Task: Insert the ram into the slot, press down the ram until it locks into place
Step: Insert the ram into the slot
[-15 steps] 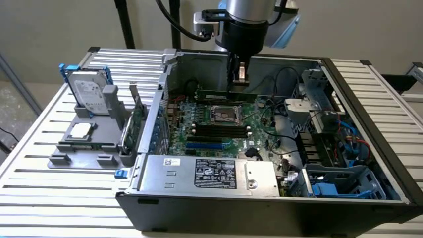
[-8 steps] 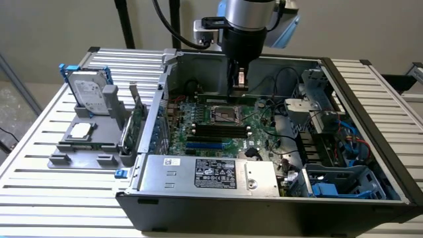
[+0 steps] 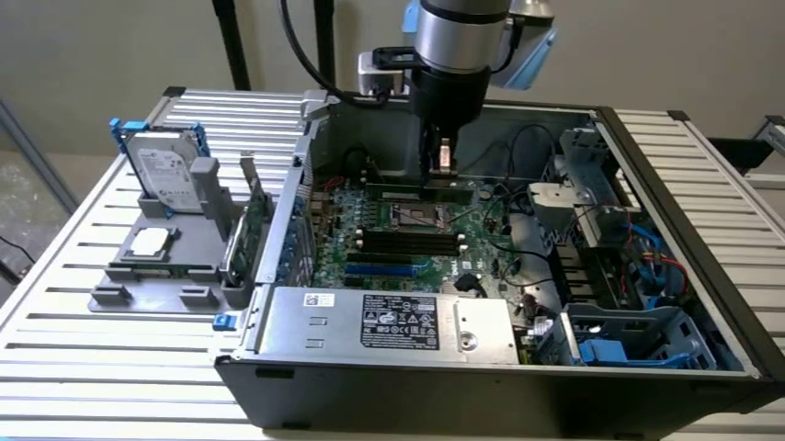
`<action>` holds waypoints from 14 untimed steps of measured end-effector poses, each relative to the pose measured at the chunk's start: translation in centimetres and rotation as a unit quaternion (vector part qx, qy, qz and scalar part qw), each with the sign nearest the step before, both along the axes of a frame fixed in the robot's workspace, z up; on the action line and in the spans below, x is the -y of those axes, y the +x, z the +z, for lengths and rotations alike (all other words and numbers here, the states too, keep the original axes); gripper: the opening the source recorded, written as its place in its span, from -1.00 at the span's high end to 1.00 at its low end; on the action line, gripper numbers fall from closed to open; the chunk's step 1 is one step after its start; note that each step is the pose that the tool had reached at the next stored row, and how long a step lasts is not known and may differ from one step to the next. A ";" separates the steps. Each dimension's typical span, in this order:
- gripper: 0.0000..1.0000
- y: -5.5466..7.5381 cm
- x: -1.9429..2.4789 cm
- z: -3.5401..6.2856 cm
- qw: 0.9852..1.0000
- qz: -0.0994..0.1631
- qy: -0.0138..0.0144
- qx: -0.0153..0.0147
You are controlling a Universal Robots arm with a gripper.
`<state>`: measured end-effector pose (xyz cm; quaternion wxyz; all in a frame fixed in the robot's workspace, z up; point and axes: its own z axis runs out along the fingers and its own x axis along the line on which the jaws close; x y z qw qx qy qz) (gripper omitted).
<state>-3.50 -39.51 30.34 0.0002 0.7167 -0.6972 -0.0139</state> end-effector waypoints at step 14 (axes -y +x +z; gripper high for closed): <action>0.73 0.0 0.00 -2.54 1.000 0.000 0.000 0.001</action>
